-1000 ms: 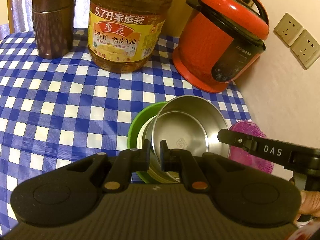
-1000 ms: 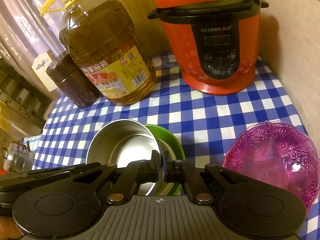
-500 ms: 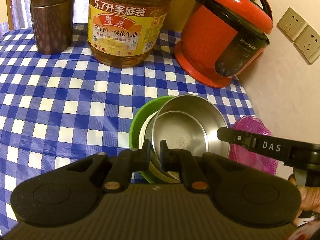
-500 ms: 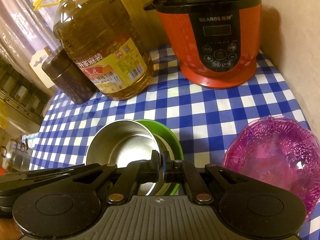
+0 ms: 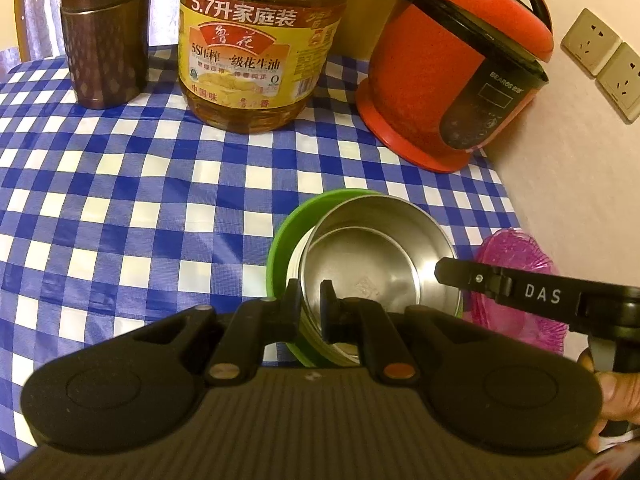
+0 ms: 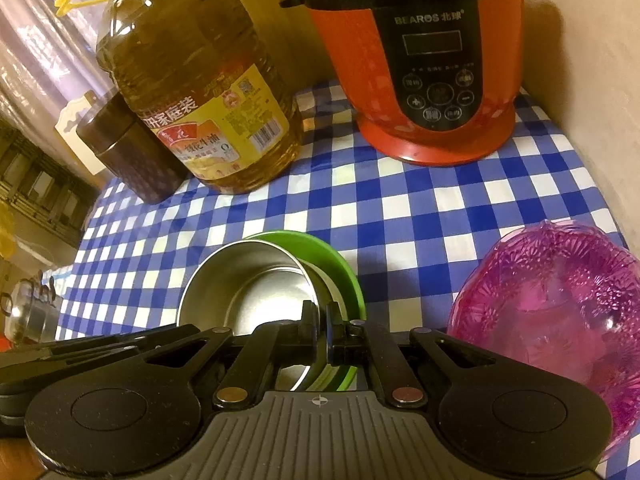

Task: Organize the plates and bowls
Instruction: 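Lower the steel bowl into the green bowl over the cream container, then open both grippers to release the steel bowl rim, then close both grippers on the green bowl rim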

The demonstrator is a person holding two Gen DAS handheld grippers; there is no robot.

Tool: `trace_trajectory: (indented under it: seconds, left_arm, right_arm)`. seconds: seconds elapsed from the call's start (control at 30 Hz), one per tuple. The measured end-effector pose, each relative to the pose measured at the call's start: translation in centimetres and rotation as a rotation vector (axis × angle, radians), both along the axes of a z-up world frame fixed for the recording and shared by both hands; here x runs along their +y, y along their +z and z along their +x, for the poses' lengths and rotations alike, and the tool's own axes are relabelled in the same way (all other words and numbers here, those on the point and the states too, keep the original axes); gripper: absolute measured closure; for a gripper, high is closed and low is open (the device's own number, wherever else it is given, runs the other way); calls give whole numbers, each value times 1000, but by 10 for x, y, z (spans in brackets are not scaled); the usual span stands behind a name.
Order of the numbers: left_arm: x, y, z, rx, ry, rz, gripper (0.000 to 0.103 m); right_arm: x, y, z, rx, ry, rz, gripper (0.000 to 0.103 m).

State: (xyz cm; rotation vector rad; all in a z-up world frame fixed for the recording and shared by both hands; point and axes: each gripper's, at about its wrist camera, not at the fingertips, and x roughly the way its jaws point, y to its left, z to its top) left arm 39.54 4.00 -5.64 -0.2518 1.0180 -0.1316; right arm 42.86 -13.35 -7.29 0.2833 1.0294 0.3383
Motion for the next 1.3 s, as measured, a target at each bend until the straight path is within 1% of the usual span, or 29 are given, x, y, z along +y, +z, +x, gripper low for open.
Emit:
trace_trajectory:
  seconds: [0.1,0.23,0.33,0.43,0.5,0.67,0.73,0.77,0.8,0.83,0.87,0.9,0.93,1.03,1.17,1.2,1.23,1.3]
  left_arm:
    - [-1,0,1,-4,-3,2,95]
    - [-1,-1,1,-2,-2,14,94]
    - [2,2,-1,-19,7,16,92]
    - [7,6,-3,-42,21,3,91]
    - [9,10,-4,-58,25,-9,90]
    - [9,16,-4,-83,30,-7,89]
    - [10,16,-5,-93,27,-4,84]
    - [10,16,-5,-97,27,-3,83]
    - [11,16,-6,-101,28,-2,81]
    - [11,15,-6,-103,30,1,79]
    - [12,14,-7,-103,35,2,78]
    - [14,13,-8,-103,40,-2,76]
    - [15,12,-9,-102,43,-6,71]
    - [16,8,-10,-96,47,0,62]
    - [16,4,-12,-86,50,-18,57]
    - [16,3,-12,-83,50,-20,52]
    - [16,2,-13,-83,52,-22,51]
    - [15,0,-13,-79,56,-27,50]
  right_arm:
    - [-1,-2,1,6,-2,6,99]
    - [-6,-4,5,21,-21,45,99]
    - [-11,1,3,-23,-46,77,99]
    - [-17,4,2,-46,-72,81,98]
    - [-20,5,1,-52,-85,80,98]
    - [-26,2,-3,-56,-91,92,98]
    - [-27,1,-5,-58,-94,81,96]
    - [-27,1,-7,-62,-94,80,95]
    - [-28,0,-8,-65,-95,80,87]
    - [-28,0,-9,-67,-99,78,69]
    - [-29,0,-11,-69,-102,81,59]
    - [-31,0,-13,-77,-107,88,46]
    - [-32,1,-14,-85,-111,94,44]
    - [-34,0,-17,-83,-116,100,44]
    - [-37,-3,-21,-72,-126,108,44]
    - [-38,-4,-22,-68,-130,113,44]
    - [-39,-5,-23,-64,-133,118,44]
    - [-40,-7,-25,-54,-139,126,44]
